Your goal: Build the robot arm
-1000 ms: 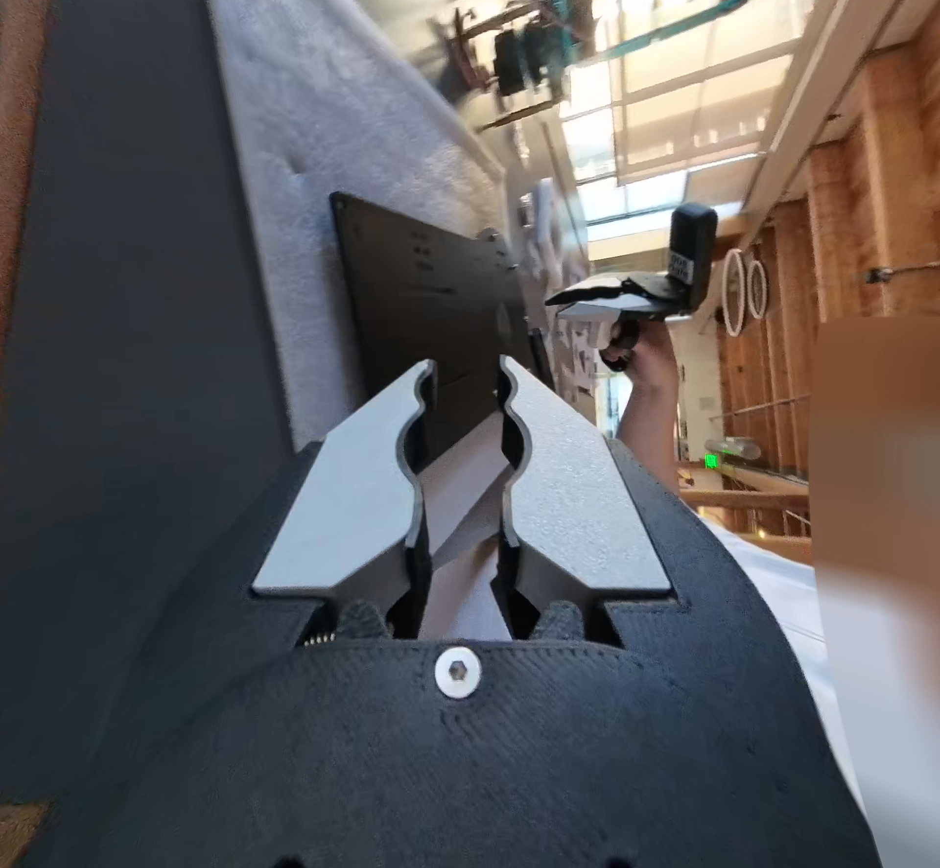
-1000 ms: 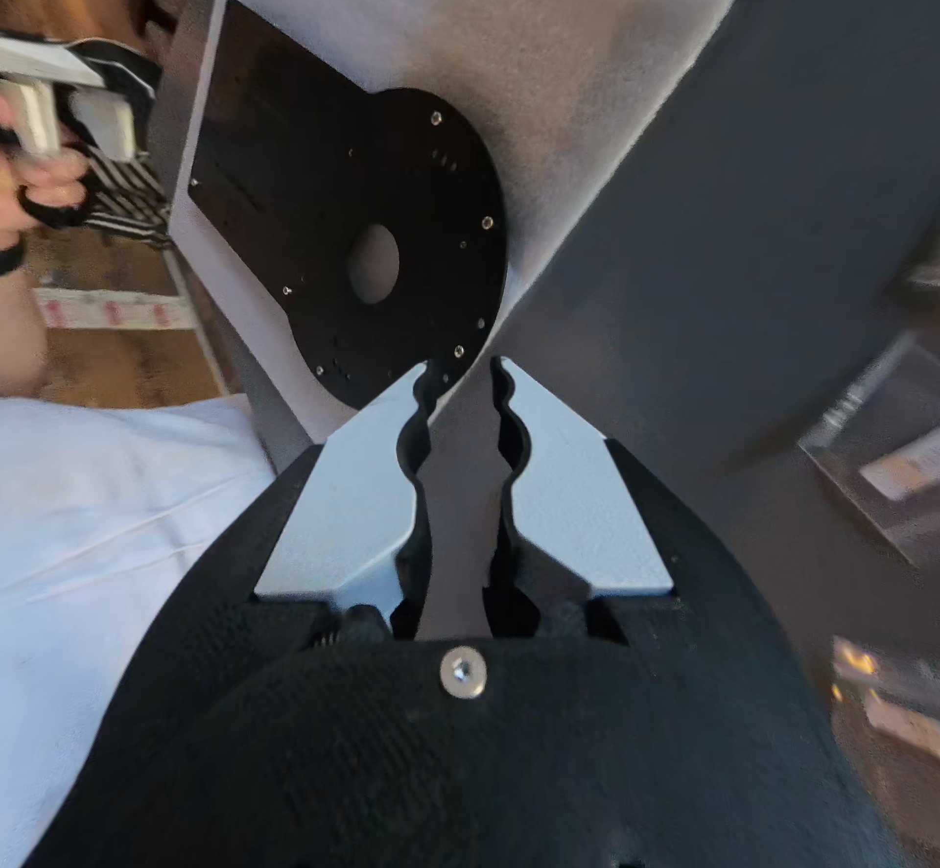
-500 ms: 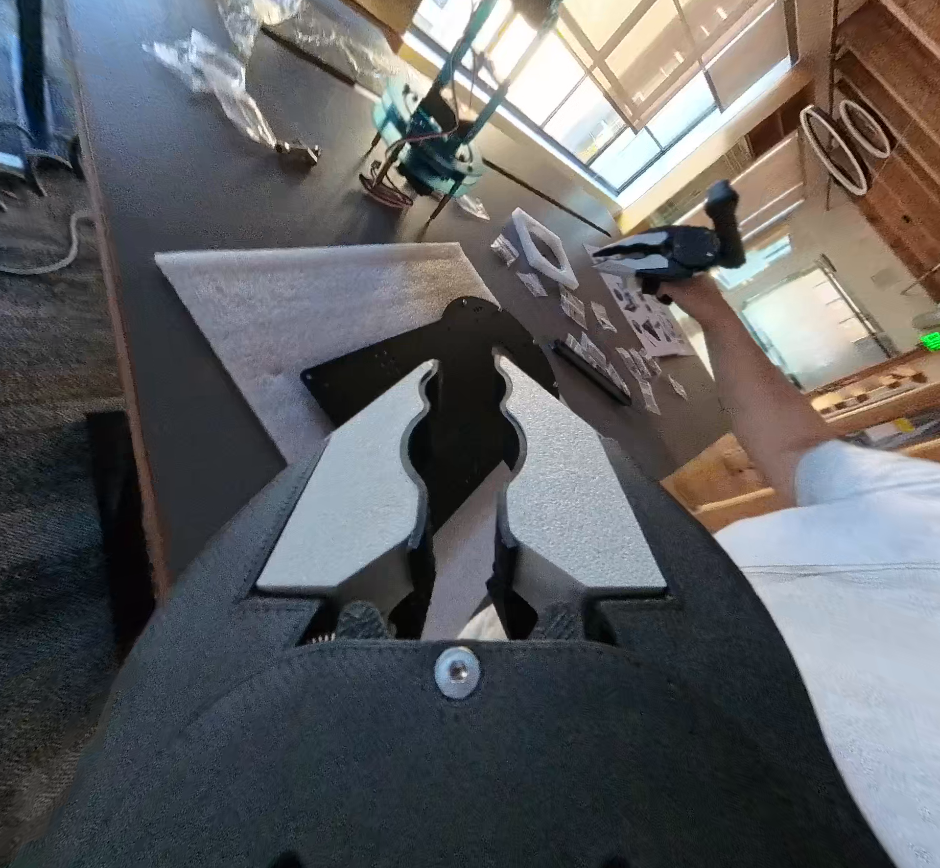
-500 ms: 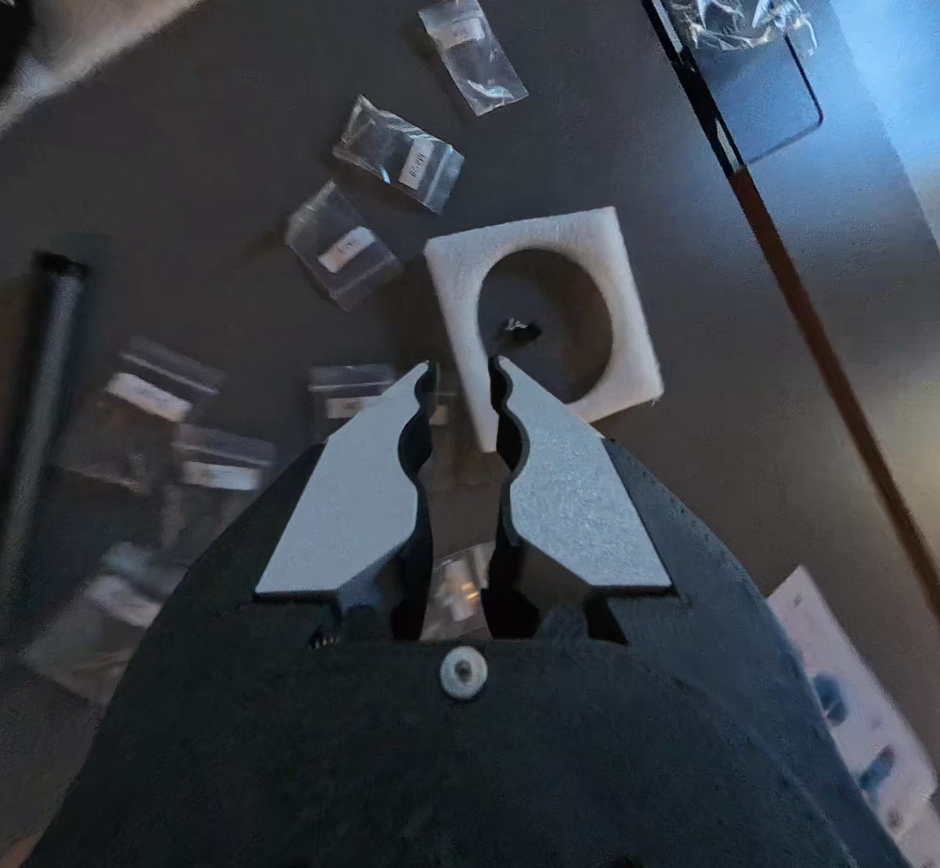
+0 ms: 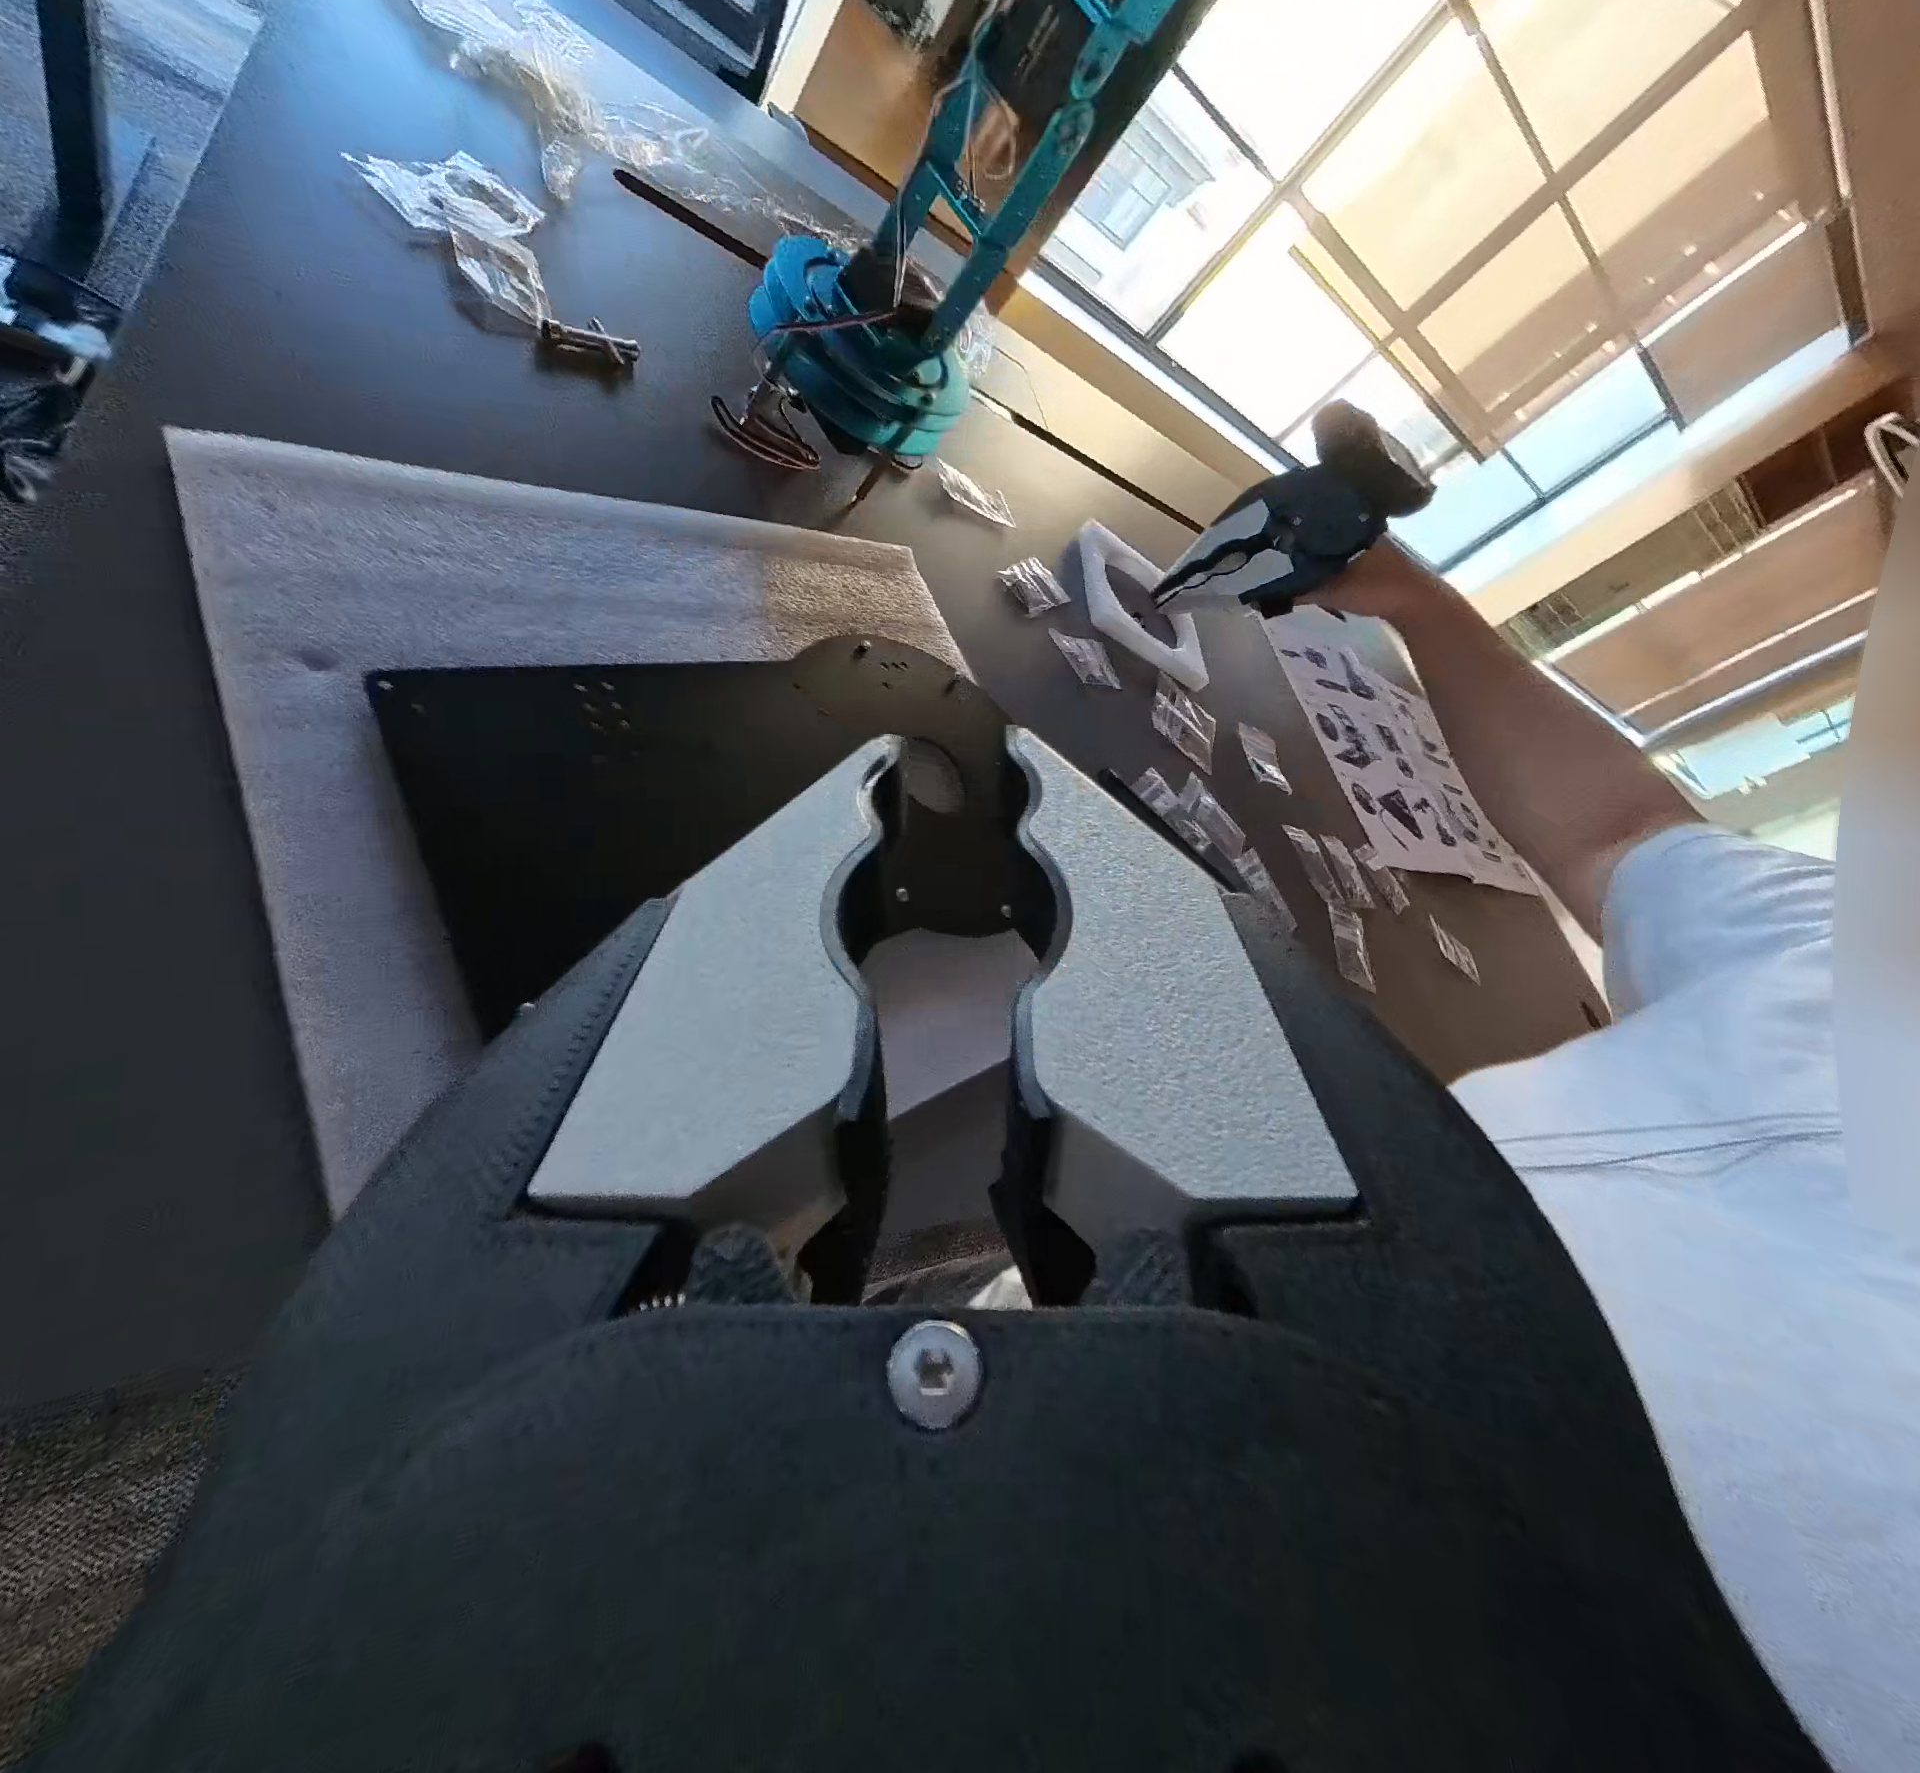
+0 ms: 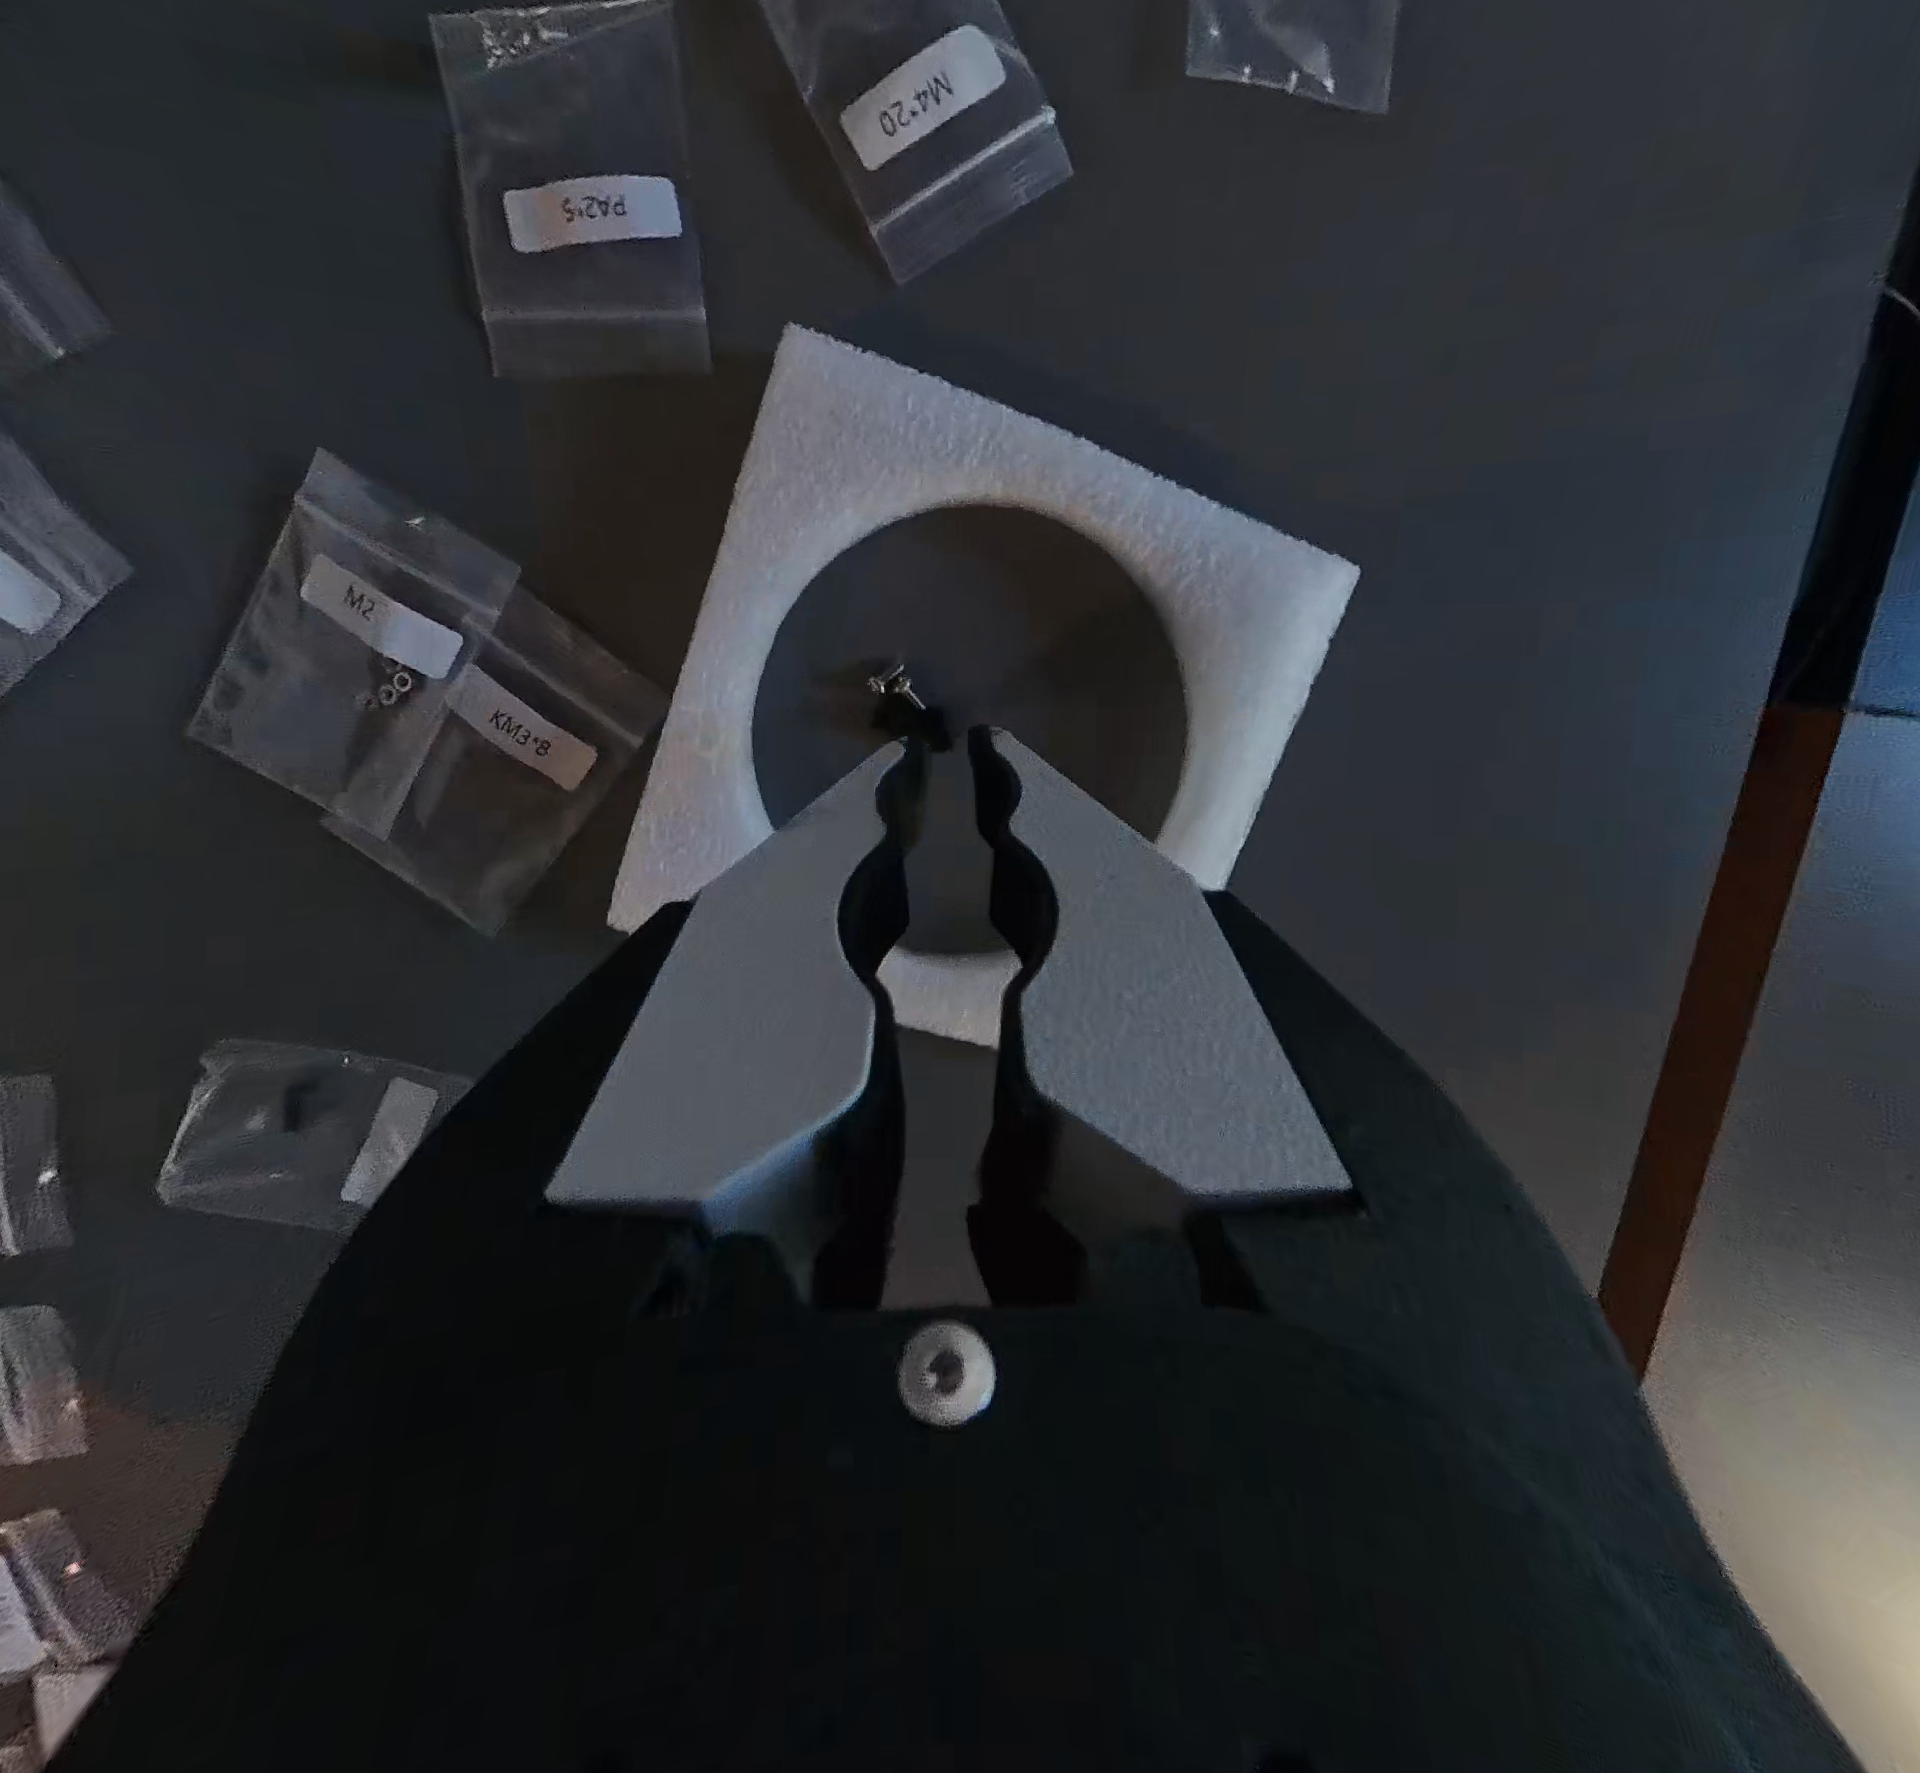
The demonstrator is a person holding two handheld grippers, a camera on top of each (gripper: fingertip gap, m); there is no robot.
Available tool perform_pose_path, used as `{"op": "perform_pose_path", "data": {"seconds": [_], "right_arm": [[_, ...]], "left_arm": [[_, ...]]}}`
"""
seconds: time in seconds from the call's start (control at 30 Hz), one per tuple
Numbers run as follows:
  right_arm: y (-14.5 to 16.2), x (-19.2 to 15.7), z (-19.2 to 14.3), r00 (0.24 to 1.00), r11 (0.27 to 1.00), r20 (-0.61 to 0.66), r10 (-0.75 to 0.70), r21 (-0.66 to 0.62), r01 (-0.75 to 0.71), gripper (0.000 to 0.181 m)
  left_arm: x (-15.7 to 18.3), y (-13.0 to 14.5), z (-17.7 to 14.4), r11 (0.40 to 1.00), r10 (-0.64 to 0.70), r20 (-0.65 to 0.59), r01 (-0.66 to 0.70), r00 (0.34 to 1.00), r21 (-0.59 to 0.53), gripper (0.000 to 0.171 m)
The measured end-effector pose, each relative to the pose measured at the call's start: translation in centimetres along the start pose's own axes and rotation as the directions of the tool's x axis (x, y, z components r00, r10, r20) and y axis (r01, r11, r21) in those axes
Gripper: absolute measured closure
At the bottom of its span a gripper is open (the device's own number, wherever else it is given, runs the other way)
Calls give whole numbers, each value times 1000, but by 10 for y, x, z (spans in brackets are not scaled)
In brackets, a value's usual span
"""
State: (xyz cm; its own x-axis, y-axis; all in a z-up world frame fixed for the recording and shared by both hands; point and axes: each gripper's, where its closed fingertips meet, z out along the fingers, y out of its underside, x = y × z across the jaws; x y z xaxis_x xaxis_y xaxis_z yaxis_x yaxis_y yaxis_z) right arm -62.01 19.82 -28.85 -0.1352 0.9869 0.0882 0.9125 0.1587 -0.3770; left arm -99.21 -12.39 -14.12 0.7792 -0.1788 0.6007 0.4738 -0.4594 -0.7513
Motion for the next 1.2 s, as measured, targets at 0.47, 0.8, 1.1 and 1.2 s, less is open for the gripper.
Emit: {"op": "perform_pose_path", "data": {"seconds": [0.47,0.8,1.1,1.2], "right_arm": [[7,0,12,993,995,72,-93,-24,95,177],[-177,-89,-91,949,699,-283,-138,651,296,177],[-302,-199,-158,964,239,226,-137,952,-190,178],[-315,-203,-149,988,260,108,-110,963,-76,177]], "left_arm": [[-17,37,43,879,369,267,-240,890,-412,155],[89,19,103,968,188,-160,-210,969,-134,157],[174,1,104,854,520,-400,-464,754,235,151],[171,-7,93,875,485,-444,-416,753,248,151]]}}
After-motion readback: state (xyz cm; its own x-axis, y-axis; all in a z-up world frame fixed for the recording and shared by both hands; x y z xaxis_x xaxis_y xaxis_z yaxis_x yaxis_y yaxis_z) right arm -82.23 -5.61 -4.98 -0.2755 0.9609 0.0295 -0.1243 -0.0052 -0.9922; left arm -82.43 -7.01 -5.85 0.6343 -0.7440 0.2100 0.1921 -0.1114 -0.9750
